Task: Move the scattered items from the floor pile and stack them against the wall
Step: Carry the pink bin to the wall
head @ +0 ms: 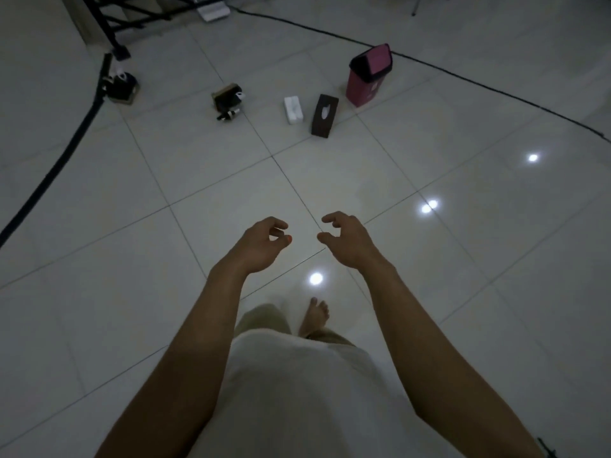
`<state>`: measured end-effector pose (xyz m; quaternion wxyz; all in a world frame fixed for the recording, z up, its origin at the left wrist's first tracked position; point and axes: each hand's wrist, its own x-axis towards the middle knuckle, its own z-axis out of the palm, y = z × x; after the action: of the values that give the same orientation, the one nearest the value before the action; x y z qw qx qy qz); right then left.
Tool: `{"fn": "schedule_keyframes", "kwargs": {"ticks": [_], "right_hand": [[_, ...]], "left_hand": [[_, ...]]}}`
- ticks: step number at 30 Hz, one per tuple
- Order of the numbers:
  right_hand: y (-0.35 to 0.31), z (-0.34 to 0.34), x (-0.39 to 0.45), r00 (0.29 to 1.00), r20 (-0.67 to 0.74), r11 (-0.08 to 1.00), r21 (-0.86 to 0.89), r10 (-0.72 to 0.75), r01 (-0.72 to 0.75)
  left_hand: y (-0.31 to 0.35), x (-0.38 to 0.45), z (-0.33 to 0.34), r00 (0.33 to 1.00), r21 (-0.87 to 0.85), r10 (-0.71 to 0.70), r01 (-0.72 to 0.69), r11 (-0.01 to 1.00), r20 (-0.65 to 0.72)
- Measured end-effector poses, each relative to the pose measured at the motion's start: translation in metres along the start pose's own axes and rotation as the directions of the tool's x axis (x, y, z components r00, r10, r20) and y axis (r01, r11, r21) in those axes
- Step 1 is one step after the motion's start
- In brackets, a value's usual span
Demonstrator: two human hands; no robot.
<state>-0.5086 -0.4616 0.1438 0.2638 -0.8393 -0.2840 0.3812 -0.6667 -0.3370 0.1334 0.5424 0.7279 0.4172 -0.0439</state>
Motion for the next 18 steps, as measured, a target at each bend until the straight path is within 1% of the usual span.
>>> {"fn": "schedule_keyframes", "kwargs": {"ticks": [3, 6, 9, 12, 15, 18], "right_hand": [[0.004, -0.046, 0.035, 0.999, -0.031, 0.997, 0.080, 0.012, -0.010], [0.012, -0.081, 0.073, 0.997, -0.062, 0.988, 0.150, 0.036, -0.026], [0.020, -0.110, 0.117, 0.997, -0.039, 0.987, 0.145, 0.071, -0.065], [0.025, -0.142, 0.174, 0.997, -0.037, 0.989, 0.134, 0.069, -0.063], [0.017, -0.174, 0.240, 0.998, -0.025, 0.991, 0.118, 0.065, -0.062], [0.002, -0.202, 0.305, 0.997, 0.007, 0.993, 0.093, 0.079, -0.079]], "left_hand": [[0.024, 0.038, 0.007, 0.999, -0.003, -0.033, 0.033, 0.999, 0.016], [0.041, 0.082, 0.009, 0.997, -0.001, -0.077, 0.077, 0.997, -0.016], [0.064, 0.133, 0.010, 0.995, 0.007, -0.100, 0.100, 0.995, -0.002], [0.094, 0.198, 0.015, 0.996, 0.004, -0.087, 0.087, 0.996, 0.003], [0.129, 0.264, 0.015, 0.997, 0.018, -0.075, 0.075, 0.997, 0.010], [0.162, 0.323, 0.007, 0.995, 0.041, -0.097, 0.096, 0.995, 0.024]]}}
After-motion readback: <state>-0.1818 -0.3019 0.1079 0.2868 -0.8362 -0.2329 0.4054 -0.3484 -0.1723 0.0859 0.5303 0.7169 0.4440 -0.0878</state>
